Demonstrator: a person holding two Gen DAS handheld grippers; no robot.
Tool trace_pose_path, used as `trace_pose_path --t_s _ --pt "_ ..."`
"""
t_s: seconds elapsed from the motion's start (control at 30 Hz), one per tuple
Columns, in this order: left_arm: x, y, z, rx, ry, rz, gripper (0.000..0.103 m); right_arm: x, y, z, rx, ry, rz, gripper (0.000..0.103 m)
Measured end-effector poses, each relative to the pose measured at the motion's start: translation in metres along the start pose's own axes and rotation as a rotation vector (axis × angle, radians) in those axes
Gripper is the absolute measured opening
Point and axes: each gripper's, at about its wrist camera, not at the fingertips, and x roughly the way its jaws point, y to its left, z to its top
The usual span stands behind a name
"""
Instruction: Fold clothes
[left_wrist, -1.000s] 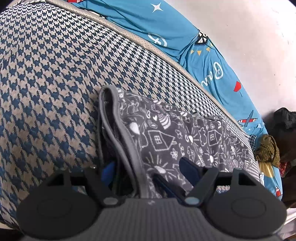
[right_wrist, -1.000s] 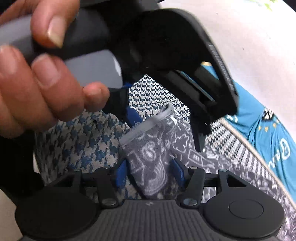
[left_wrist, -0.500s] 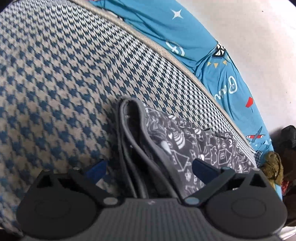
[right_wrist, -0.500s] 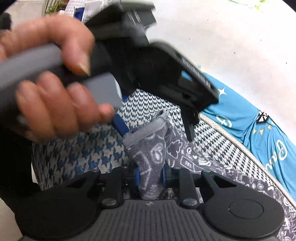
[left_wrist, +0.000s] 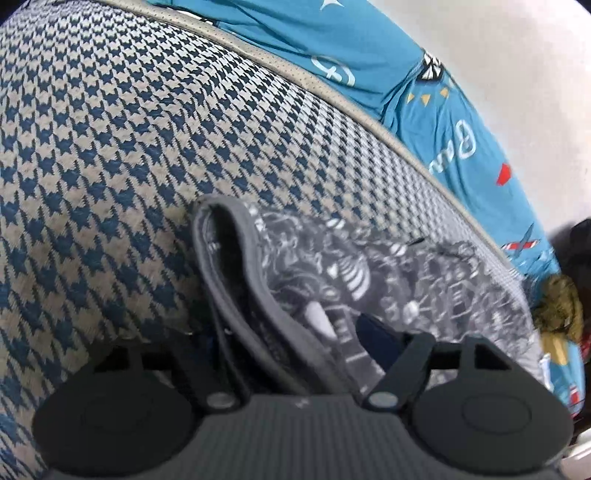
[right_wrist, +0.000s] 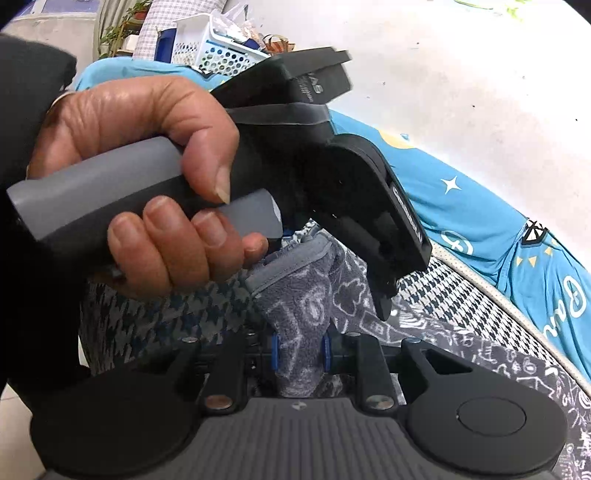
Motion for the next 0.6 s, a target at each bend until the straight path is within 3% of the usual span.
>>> trace_pose_path --t_s 0.13,0.3,0.6 --pt "0.001 -0.005 -0.005 0.030 -0.028 0.015 0.057 -0.004 -0.005 0.000 0.010 -0.007 0.005 0.022" --pt "-0.002 -0.003 -0.007 -0.020 -0.053 -0.037 0.039 -0.010 -0.011 0.003 0.029 -0.033 -0.002 0.022" --pt "-0.035 -0.060 -0.001 0.061 -0.165 -0.073 0.035 -0.053 -0.050 0.019 0.040 -0.158 -0.101 0.021"
